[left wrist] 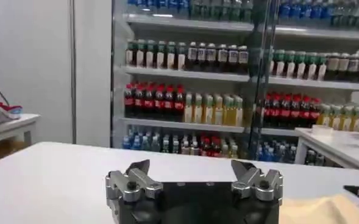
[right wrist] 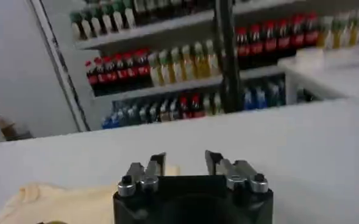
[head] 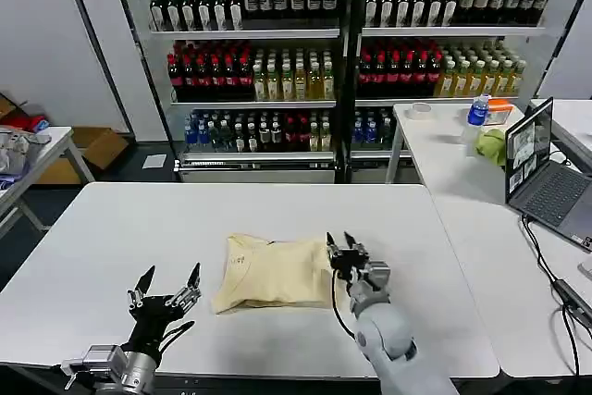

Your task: Fold and organize the clothes.

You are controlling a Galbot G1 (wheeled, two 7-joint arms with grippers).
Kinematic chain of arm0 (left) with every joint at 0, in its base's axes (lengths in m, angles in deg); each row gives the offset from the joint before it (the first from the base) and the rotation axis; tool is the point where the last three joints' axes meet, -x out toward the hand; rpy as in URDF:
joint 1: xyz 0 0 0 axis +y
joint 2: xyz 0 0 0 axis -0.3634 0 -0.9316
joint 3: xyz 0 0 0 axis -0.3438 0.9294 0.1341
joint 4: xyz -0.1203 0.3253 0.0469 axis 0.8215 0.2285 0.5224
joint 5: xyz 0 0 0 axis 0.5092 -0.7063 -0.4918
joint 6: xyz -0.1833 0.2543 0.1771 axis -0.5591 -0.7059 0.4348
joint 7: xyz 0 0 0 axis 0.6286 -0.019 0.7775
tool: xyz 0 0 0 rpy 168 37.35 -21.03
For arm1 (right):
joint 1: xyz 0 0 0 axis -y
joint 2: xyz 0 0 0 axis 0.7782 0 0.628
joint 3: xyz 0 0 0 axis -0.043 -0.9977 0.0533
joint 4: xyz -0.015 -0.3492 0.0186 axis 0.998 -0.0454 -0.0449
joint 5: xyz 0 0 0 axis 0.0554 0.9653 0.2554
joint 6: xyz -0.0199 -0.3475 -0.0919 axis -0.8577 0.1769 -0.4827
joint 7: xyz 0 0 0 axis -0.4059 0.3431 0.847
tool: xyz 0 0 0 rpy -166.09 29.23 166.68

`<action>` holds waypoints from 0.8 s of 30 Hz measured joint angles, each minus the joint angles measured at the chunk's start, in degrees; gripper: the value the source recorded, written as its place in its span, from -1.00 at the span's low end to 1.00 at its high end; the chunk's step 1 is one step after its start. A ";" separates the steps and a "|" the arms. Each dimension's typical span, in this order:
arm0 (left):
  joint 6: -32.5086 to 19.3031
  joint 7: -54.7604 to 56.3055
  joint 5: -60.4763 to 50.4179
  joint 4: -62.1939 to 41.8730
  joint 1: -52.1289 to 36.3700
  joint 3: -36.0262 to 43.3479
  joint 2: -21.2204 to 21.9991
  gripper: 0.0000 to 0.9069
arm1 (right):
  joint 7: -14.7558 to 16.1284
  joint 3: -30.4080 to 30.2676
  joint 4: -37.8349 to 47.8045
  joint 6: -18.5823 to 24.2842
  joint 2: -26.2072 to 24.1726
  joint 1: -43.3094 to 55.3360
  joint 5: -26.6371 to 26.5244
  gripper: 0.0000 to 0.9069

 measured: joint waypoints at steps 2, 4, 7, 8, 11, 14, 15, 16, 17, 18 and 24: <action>0.00 -0.08 -0.01 0.08 -0.01 0.00 0.03 1.00 | 0.09 0.63 -1.79 1.87 -0.94 -1.90 3.01 1.00; -0.01 -0.07 -0.16 0.08 -0.12 0.01 0.16 1.00 | 0.39 1.43 -3.74 3.59 -1.90 -4.02 5.90 1.00; 0.00 -0.07 -0.22 0.37 -0.15 0.02 0.34 1.00 | 0.66 2.69 -6.82 5.76 -3.21 -7.24 9.80 1.00; 0.01 -0.09 -0.22 0.50 -0.12 0.01 0.38 1.00 | 0.66 3.12 -7.81 6.46 -3.63 -8.39 10.82 1.00; 0.03 -0.15 -0.22 0.93 0.09 -0.14 0.48 1.00 | 0.57 4.52 -10.97 7.99 -4.74 -11.89 13.25 1.00; 0.03 -0.29 -0.23 1.30 0.43 -0.18 0.48 1.00 | 0.37 5.85 -13.91 9.02 -5.63 -15.19 15.20 1.00; 0.03 -0.33 -0.24 1.46 0.58 -0.17 0.51 1.00 | 0.27 6.33 -14.86 9.40 -5.84 -16.25 15.77 1.00; 0.04 -0.39 -0.27 1.55 0.68 -0.16 0.53 1.00 | 0.25 6.84 -15.87 9.80 -6.09 -17.37 16.33 1.00; 0.05 -0.46 -0.33 1.74 0.84 -0.15 0.59 1.00 | 0.24 7.33 -16.77 10.18 -6.31 -18.35 16.80 1.00; 0.06 -0.50 -0.38 1.91 1.01 -0.16 0.65 1.00 | 0.24 7.79 -17.63 10.53 -6.49 -19.29 17.23 1.00; 0.06 -0.76 -0.82 2.79 1.99 -0.11 1.08 1.00 | 0.23 9.94 -21.65 12.00 -7.56 -24.06 19.10 1.00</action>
